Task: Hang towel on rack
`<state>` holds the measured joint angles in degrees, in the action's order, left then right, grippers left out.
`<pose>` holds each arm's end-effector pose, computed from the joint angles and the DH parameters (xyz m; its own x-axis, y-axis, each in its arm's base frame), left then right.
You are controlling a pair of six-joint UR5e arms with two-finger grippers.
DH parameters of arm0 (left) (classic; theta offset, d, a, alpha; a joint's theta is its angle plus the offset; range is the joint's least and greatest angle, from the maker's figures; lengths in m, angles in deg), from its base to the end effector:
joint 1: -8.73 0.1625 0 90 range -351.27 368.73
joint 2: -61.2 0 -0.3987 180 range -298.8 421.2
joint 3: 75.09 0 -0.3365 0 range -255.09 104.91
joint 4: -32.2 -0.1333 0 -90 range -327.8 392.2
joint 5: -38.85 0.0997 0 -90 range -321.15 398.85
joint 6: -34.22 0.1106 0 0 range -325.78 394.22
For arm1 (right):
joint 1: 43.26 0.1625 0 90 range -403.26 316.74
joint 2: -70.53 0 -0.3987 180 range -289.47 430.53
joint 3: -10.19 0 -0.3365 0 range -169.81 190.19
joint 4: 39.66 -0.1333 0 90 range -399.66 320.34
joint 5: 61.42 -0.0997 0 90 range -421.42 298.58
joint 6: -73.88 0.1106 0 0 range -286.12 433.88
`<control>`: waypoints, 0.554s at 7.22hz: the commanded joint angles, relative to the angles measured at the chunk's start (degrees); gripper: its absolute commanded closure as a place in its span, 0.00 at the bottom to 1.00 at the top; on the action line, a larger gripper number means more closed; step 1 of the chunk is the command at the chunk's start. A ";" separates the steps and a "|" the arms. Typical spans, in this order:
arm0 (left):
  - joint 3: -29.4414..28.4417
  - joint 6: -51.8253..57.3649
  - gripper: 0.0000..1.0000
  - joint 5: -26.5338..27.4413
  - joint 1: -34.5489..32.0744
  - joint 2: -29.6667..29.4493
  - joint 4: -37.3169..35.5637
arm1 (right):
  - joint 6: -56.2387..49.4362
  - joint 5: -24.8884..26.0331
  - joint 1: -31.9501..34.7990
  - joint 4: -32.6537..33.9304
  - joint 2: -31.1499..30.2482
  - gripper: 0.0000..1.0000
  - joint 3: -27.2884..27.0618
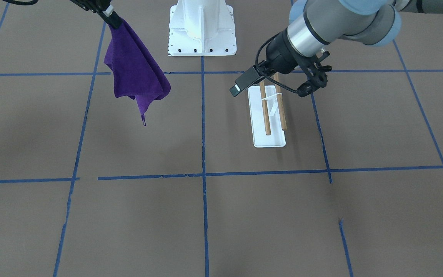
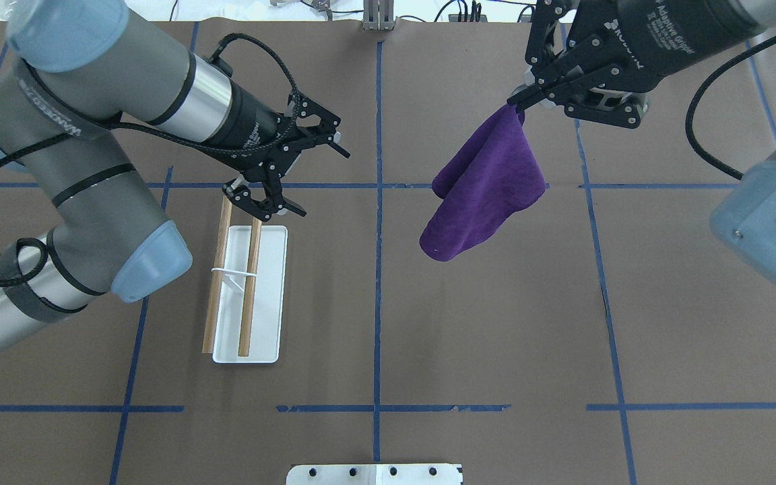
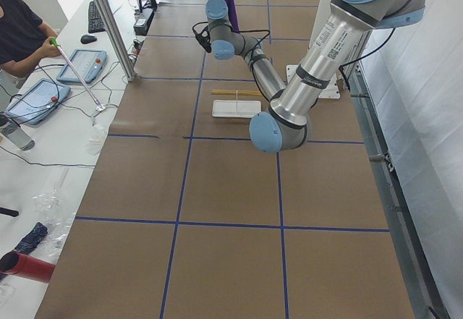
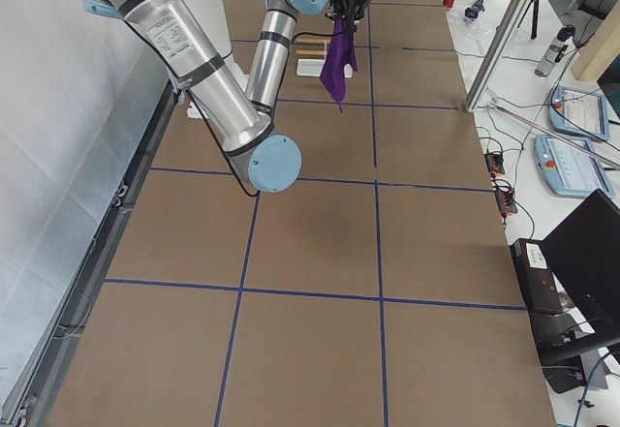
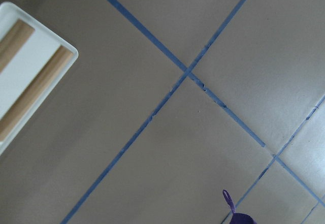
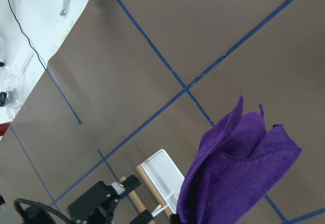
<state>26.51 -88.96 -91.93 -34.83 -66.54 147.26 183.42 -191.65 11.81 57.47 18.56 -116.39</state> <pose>0.3715 -0.4376 0.1490 0.1270 -0.6927 -0.7100 0.1618 0.7207 -0.6741 -0.2076 -0.4053 0.0924 0.1116 0.6057 0.7878 -0.3413 0.7679 -0.5421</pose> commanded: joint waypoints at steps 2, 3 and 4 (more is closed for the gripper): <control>-2.81 -6.27 0.03 1.41 1.19 -3.56 -0.11 | 13.75 8.50 -3.13 -2.47 2.05 1.00 0.11; -3.86 -8.37 0.05 1.49 1.54 -4.79 -0.11 | 15.42 9.72 -3.57 -2.56 2.23 1.00 0.11; -5.09 -10.13 0.06 2.97 2.24 -6.11 -0.02 | 16.83 11.30 -4.70 -3.52 2.93 1.00 0.11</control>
<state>22.79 -96.87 -90.09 -33.23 -71.13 147.18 198.17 -182.17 8.16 54.74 20.77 -116.28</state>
